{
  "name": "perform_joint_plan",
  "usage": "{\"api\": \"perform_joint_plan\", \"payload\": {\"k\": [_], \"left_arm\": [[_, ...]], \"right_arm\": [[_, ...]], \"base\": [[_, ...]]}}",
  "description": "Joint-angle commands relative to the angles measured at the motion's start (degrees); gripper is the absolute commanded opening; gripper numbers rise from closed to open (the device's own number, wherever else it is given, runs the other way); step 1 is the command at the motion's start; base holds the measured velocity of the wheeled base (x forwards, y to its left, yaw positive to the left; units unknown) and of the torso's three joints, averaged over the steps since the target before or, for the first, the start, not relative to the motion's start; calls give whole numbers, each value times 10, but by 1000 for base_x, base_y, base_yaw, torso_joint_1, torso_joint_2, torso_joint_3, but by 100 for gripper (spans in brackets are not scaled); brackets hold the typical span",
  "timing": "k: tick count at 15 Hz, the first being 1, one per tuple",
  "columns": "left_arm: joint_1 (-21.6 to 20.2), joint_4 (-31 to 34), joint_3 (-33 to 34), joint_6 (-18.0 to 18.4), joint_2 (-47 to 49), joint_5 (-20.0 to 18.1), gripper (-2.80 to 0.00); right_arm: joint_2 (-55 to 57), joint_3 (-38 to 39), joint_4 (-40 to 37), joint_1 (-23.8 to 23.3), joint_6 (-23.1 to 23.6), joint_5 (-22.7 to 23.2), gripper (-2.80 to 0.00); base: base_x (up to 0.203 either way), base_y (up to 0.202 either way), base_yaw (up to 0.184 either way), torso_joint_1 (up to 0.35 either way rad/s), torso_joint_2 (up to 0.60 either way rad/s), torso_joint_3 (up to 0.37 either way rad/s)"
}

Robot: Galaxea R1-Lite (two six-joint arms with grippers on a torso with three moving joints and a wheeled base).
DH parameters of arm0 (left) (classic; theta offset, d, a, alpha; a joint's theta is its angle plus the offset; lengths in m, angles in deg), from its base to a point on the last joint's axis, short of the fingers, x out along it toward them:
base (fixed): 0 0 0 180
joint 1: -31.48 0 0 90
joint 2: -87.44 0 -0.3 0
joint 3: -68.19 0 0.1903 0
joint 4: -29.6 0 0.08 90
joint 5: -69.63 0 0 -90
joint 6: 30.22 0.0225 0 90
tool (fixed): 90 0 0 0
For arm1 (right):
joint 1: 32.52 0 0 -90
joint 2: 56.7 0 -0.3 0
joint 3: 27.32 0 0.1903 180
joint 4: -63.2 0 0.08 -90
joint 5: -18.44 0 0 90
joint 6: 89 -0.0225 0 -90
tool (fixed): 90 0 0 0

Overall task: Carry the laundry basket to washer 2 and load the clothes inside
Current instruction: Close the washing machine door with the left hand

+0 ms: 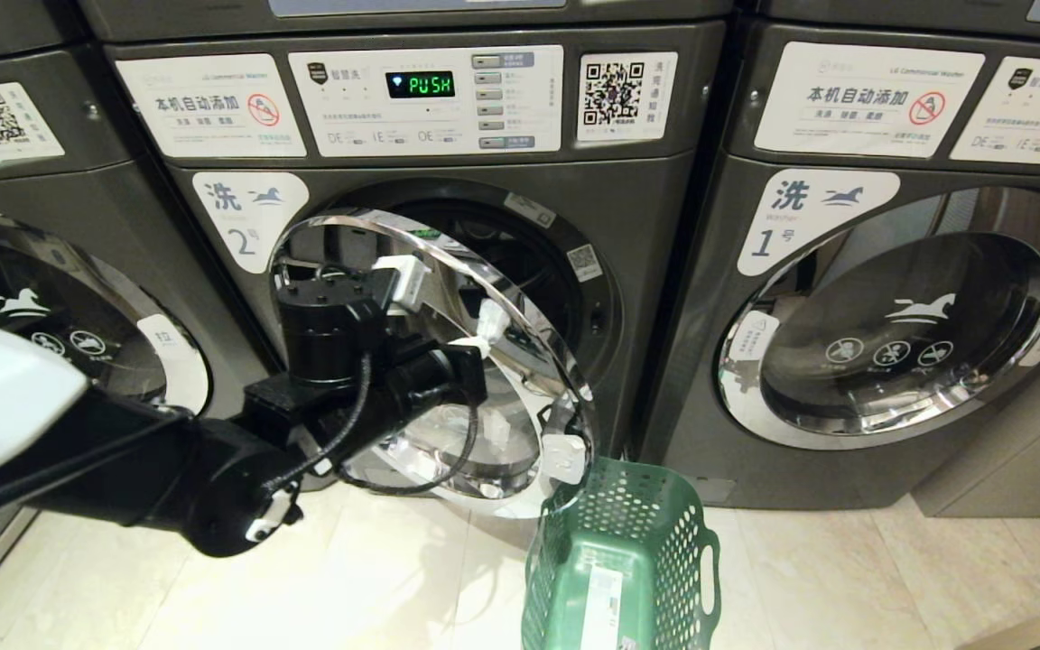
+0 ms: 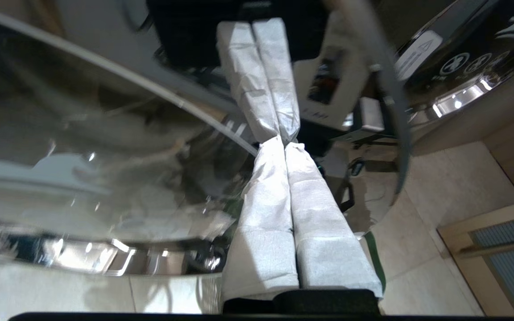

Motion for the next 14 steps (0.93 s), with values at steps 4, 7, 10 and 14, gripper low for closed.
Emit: {"api": "perform_joint_plan", "payload": {"k": [4, 7, 10, 14], "left_arm": [[31, -15, -75, 16, 78, 3, -280], [32, -16, -132, 31, 117, 5, -280], [31, -16, -250, 47, 183, 25, -280], [26, -13, -415, 75, 294, 85, -280]], "right_arm": [[1, 0, 0, 0, -4, -1, -280], [0, 0, 0, 0, -5, -1, -280], [1, 0, 0, 0, -5, -2, -280], [1, 0, 0, 0, -4, -2, -280]], "base": [[0, 0, 0, 0, 0, 0], [0, 0, 0, 0, 0, 0], [0, 0, 0, 0, 0, 0], [0, 0, 0, 0, 0, 0]]}}
